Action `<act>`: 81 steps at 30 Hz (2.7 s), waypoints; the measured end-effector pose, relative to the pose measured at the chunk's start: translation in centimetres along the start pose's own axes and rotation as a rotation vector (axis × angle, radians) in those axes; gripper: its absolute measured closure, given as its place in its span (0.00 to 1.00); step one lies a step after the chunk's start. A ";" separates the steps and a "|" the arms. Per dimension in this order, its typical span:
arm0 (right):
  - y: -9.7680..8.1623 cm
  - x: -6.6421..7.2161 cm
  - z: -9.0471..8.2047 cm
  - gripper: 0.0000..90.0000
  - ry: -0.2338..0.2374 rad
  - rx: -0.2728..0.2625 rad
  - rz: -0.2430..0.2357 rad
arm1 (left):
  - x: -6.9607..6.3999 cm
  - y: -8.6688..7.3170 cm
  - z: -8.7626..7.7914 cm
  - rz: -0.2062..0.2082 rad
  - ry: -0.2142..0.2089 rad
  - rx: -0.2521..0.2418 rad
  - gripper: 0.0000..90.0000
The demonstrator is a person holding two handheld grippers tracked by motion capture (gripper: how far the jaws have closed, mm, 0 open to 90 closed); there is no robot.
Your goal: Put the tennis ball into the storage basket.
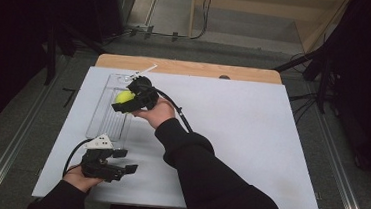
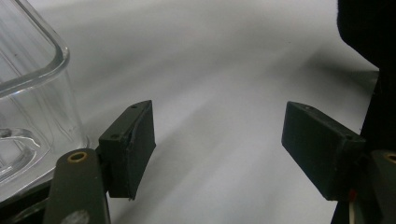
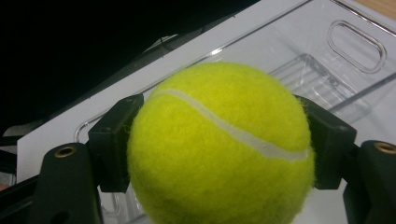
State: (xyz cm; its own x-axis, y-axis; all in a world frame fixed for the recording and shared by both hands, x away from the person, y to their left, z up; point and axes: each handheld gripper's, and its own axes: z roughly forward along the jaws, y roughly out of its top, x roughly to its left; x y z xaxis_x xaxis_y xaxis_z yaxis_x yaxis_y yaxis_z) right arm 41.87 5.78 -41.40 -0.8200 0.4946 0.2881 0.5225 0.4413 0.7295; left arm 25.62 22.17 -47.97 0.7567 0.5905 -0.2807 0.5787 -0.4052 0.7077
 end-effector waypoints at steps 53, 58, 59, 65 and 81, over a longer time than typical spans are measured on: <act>1.3 -1.3 3.6 0.00 0.009 0.031 0.029 | 0.0 0.1 0.0 -0.001 -0.009 -0.003 0.29; 0.7 -1.5 2.4 0.00 0.002 0.033 0.016 | 0.1 0.1 0.1 -0.002 -0.006 -0.003 0.29; 0.6 -1.6 2.1 0.00 0.003 0.040 0.019 | 0.1 0.1 0.1 -0.003 -0.006 -0.004 0.29; -0.1 -1.9 0.9 0.00 0.006 0.049 0.015 | 0.1 0.2 0.0 -0.025 -0.011 -0.004 0.29; -3.0 -3.0 -2.9 0.00 -0.005 0.048 0.016 | 0.0 0.3 -0.1 -0.027 0.006 -0.013 0.29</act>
State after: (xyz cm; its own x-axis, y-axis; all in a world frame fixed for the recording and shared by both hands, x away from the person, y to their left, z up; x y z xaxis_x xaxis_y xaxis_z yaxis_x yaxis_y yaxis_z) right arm 42.10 0.75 -42.65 -0.8104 0.5056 0.2959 0.5459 0.4687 0.6945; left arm 25.78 22.12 -47.73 0.7389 0.6054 -0.2959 0.5950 -0.3800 0.7082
